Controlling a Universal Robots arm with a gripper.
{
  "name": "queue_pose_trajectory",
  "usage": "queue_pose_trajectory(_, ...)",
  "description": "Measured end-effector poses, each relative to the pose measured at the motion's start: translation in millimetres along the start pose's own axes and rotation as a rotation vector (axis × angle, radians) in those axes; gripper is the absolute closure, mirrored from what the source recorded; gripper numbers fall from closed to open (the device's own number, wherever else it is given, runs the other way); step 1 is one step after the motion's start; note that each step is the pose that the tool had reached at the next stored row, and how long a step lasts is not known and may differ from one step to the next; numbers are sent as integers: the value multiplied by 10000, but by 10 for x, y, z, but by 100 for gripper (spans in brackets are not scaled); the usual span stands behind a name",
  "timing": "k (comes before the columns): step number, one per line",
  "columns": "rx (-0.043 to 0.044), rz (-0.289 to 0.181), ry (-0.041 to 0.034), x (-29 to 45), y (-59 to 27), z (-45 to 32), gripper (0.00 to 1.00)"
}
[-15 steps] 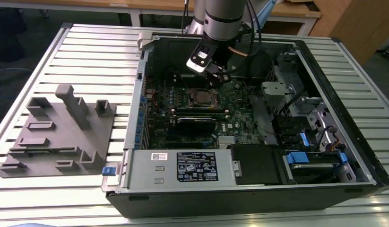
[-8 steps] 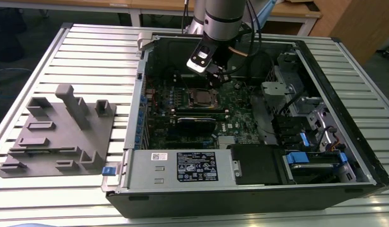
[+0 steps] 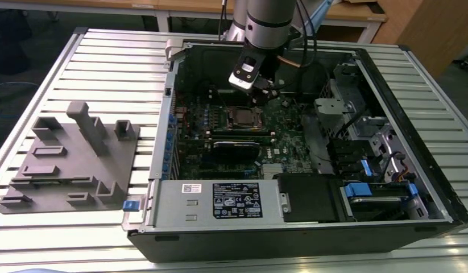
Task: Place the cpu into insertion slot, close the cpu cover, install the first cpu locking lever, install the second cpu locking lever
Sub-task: 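Close the cpu cover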
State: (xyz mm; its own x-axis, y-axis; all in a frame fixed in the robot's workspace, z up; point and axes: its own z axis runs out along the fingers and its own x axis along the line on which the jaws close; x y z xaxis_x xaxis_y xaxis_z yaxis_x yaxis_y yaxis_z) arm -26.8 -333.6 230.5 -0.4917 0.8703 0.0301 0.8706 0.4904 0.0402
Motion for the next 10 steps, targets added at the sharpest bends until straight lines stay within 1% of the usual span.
queue_pose_trajectory(10, 48, -1537, 61, 0, 0, 1, 89)
